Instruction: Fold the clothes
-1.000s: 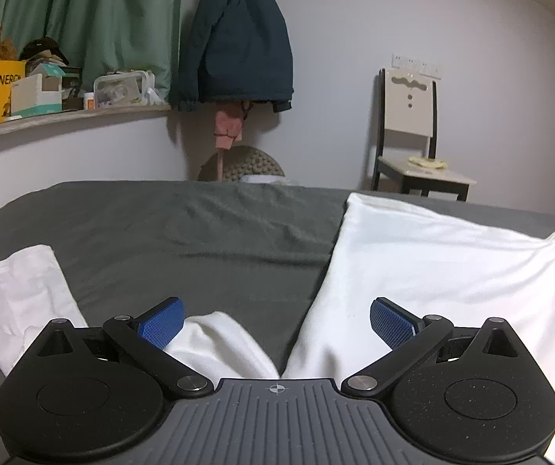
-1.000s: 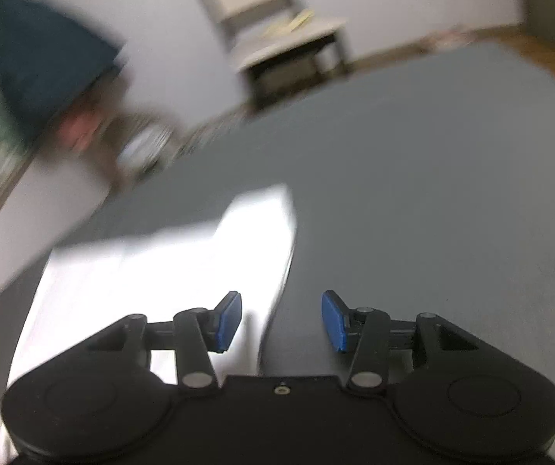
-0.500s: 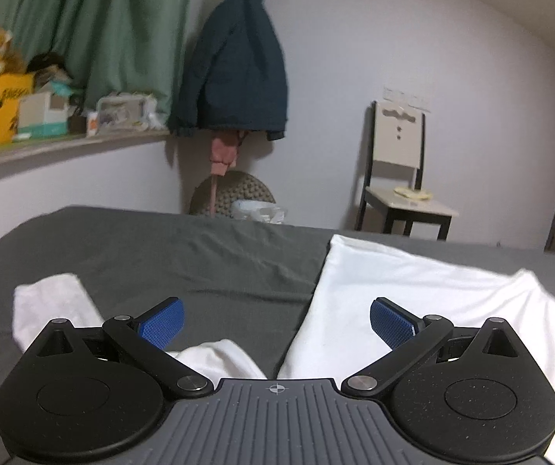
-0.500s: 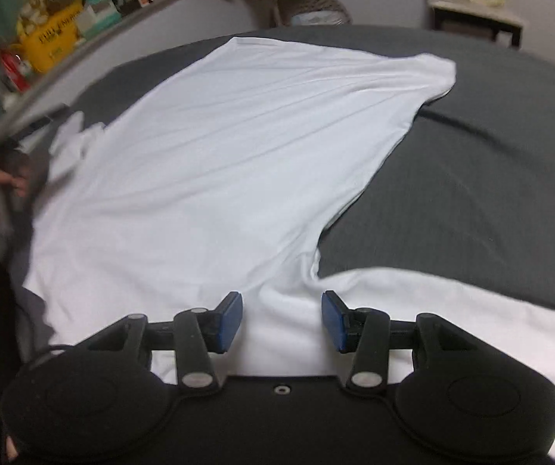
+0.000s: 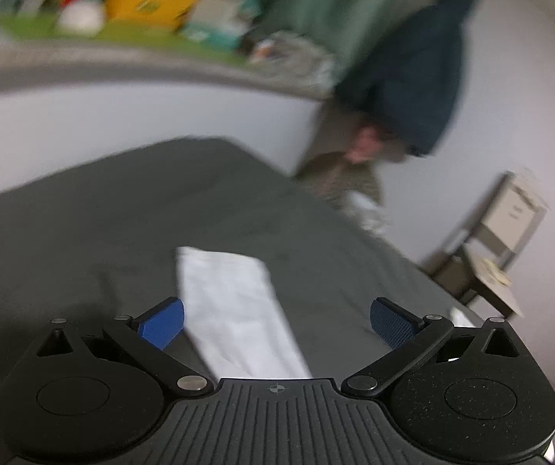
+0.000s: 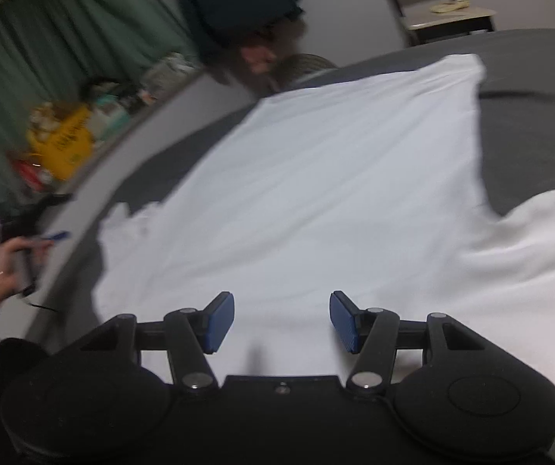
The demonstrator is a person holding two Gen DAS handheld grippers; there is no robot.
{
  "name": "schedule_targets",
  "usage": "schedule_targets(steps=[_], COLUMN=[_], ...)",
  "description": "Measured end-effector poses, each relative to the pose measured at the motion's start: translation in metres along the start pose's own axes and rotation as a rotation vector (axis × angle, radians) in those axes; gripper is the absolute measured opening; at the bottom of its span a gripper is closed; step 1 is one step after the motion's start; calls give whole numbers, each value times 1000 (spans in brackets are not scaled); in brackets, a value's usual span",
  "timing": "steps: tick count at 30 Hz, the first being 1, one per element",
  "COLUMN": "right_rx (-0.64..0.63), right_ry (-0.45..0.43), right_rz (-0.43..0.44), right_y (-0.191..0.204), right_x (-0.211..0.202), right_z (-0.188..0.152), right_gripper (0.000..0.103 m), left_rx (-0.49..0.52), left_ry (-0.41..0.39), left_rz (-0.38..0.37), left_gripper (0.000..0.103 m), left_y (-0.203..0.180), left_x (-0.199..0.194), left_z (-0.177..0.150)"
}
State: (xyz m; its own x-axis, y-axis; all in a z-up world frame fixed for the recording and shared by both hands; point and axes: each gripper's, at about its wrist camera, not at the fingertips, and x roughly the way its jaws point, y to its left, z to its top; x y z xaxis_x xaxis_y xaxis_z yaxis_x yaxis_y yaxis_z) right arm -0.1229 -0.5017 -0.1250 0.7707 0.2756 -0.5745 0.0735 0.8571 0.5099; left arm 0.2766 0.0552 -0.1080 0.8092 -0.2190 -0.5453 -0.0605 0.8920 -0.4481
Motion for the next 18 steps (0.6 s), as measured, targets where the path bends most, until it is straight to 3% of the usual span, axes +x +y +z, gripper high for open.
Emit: schedule_targets(steps=[6, 10, 11, 14, 15, 18], right_rx=[-77, -34, -22, -4, -2, -4], right_ry=[37, 40, 42, 57, 63, 88], right_rz=[60, 77, 80, 87, 89, 90], right_y=[19, 22, 23, 26, 27, 29], right_x=[18, 28, 28, 36, 39, 49], right_z=[-11, -12, -13, -19, -21, -26], right_gripper=[54, 55, 55, 55, 55, 55], left_rx=[14, 37, 63, 94, 85, 116], left_ry=[31, 52, 56, 92, 107, 38], left_rz=[110, 112, 99, 53, 30, -40], left_gripper=[102, 97, 85, 13, 6, 5], left_y=[22, 23, 20, 13, 12, -3], left_x=[68, 101, 105, 120, 124, 121], left_z=[6, 8, 10, 15, 17, 30])
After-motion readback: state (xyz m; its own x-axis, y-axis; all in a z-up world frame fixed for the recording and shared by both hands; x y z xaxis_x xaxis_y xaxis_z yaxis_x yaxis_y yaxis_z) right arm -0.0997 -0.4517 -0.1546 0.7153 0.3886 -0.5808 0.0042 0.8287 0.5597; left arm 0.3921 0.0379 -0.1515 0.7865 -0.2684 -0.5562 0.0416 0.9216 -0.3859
